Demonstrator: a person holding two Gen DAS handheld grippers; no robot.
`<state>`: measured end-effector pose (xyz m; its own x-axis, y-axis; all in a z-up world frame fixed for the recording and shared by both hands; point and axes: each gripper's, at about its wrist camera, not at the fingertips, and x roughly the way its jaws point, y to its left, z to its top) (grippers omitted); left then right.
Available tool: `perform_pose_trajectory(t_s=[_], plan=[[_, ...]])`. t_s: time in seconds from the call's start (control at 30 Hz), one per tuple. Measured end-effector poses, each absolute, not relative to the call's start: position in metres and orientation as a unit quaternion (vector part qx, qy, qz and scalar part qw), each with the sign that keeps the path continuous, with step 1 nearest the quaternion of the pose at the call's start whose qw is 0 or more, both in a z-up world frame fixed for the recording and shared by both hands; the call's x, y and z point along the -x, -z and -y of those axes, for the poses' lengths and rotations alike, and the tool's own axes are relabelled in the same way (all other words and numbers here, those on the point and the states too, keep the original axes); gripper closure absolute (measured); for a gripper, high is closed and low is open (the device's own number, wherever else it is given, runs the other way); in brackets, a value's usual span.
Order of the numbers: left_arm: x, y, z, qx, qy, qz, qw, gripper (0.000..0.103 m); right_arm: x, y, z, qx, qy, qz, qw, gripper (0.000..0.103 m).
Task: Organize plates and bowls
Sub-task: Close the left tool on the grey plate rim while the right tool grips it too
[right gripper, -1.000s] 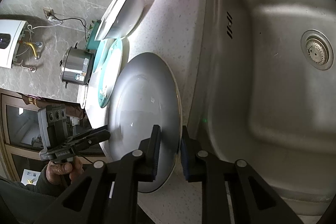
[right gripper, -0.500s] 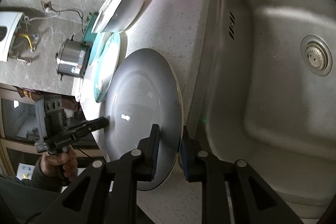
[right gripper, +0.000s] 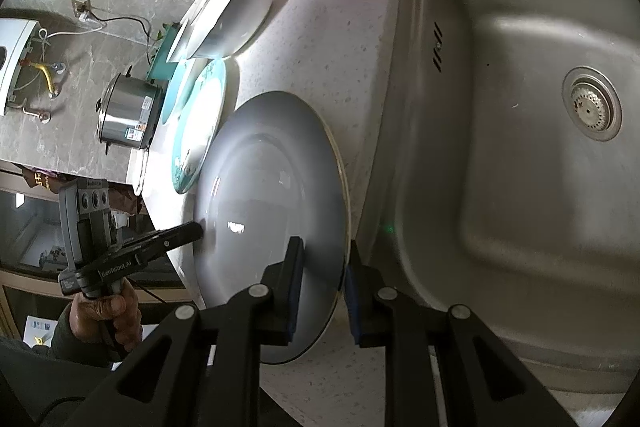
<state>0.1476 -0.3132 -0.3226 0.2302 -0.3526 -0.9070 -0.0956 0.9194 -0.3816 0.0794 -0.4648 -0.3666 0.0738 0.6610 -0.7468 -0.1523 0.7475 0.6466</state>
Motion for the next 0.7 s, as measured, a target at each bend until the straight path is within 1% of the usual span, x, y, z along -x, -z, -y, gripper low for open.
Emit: perform_pose_trajectory(t_s=[0.27, 0.7], plan=[[-0.142, 0.318, 0.314, 0.187, 0.087, -0.609, 0.766, 0.084, -0.077, 0.356, 0.463, -0.198, -0.284, -0.613, 0.710, 0.081], [-0.125, 0.287, 0.302, 0.187, 0.075, -0.590, 0.781, 0.084, -0.074, 0.338, 0.455, -0.191, -0.297, -0.603, 0.715, 0.081]])
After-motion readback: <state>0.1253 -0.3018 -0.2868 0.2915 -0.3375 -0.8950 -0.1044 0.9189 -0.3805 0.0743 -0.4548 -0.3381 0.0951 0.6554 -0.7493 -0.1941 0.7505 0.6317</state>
